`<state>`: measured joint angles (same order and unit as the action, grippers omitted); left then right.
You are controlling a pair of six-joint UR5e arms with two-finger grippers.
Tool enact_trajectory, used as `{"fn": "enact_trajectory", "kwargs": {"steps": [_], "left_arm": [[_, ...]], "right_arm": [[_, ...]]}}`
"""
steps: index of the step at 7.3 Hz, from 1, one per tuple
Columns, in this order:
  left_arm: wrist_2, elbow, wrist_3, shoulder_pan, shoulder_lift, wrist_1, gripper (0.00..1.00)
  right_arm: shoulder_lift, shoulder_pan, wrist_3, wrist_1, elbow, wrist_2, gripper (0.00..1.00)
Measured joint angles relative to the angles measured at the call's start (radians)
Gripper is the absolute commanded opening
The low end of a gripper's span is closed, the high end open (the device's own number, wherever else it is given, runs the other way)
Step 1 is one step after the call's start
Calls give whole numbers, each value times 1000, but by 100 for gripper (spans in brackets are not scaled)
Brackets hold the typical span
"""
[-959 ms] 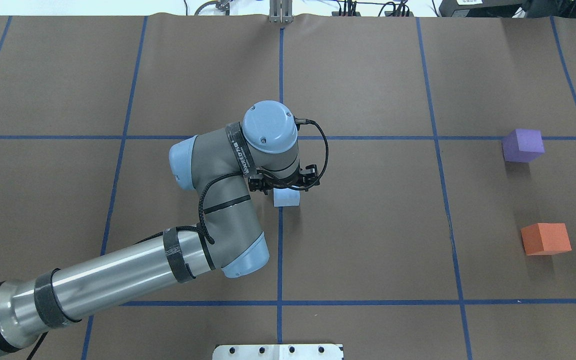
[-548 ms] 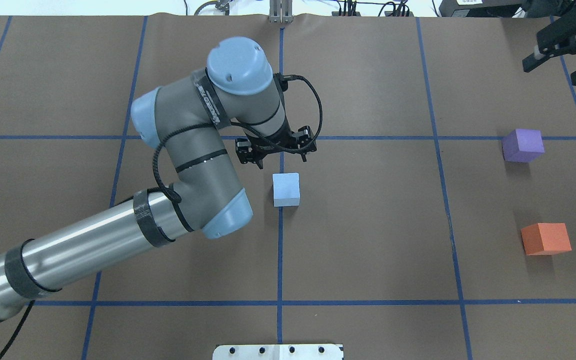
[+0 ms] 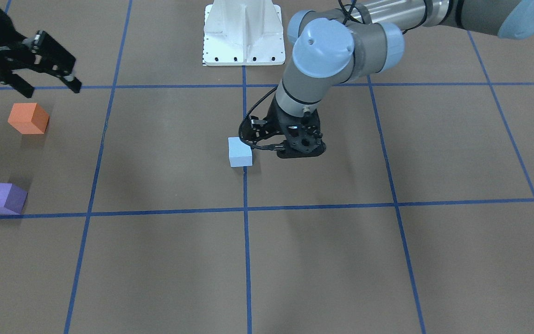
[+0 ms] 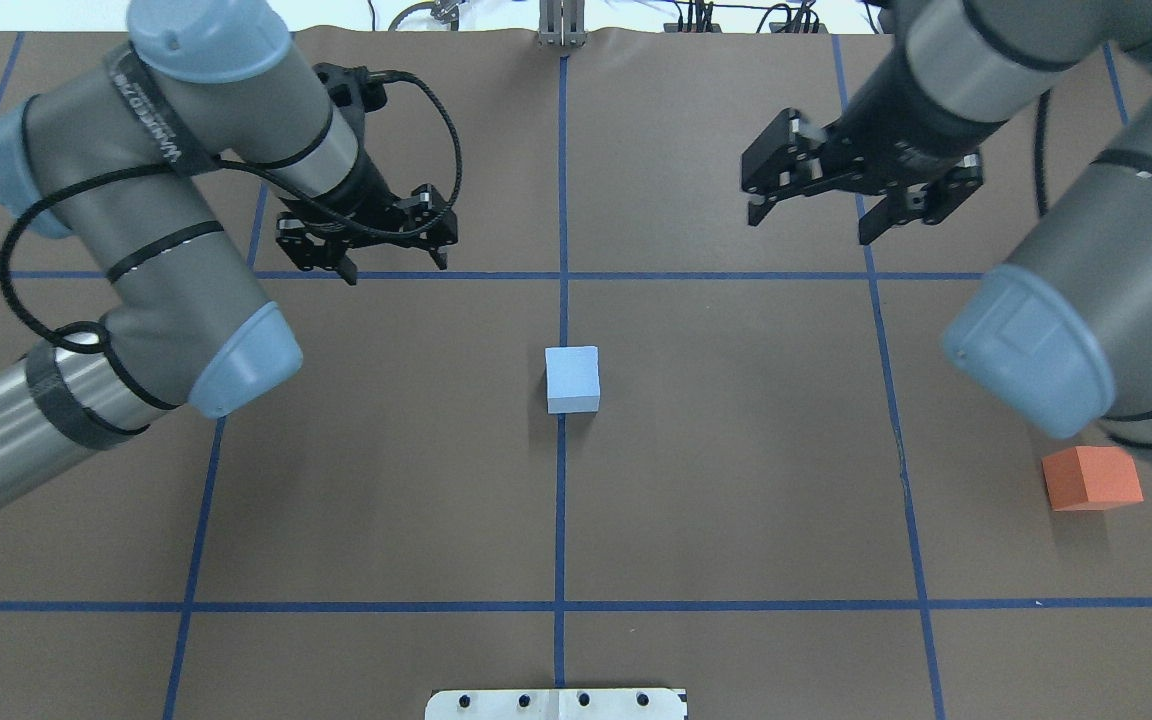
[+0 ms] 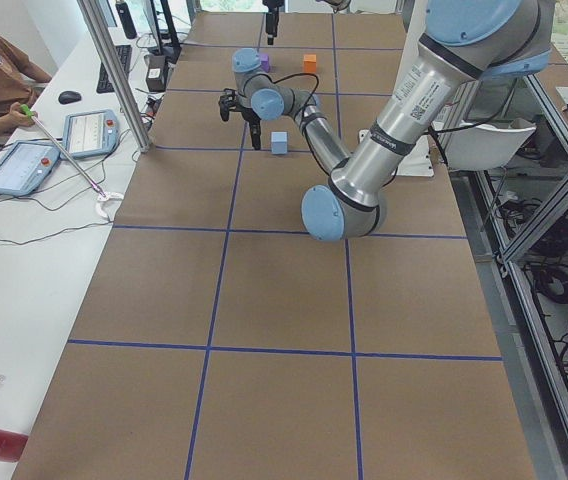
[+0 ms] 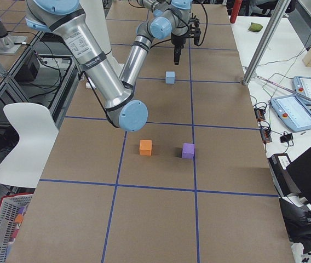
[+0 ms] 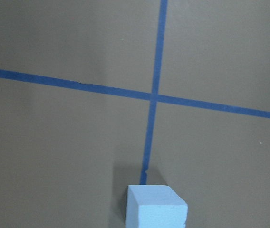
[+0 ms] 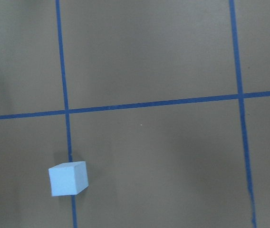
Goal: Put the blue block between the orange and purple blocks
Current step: 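Set the light blue cube down and open the left gripper while the right arm approaches, then grasp the light blue cube with the right gripper while the left arm withdraws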
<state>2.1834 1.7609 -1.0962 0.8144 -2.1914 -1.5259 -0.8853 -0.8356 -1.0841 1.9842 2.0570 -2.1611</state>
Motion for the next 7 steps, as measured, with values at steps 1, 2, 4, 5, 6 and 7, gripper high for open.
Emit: {"fn": "enact_trajectory", "kwargs": {"steps": [1,2,4,5,6,7], "left_arm": [[0,76,89,40,80,47,100],[-1,133,167,79,154,72,100],[-3,186,320,159,272,86,100],[-5,196,407,204,321,87,100],[-6,202,507,255,368,86,100],[-8,202,597,297,406,86,100]], "right_arm": [[76,102,-60,-9,-72,89,100],[119,177,-94,-51,-147,156,100],[144,281,-140,-203,-298,254,100],[145,318,-144,-258,-357,295,100],[145,341,-144,-316,-415,318,100],[146,352,-138,-366,-465,330,100]]}}
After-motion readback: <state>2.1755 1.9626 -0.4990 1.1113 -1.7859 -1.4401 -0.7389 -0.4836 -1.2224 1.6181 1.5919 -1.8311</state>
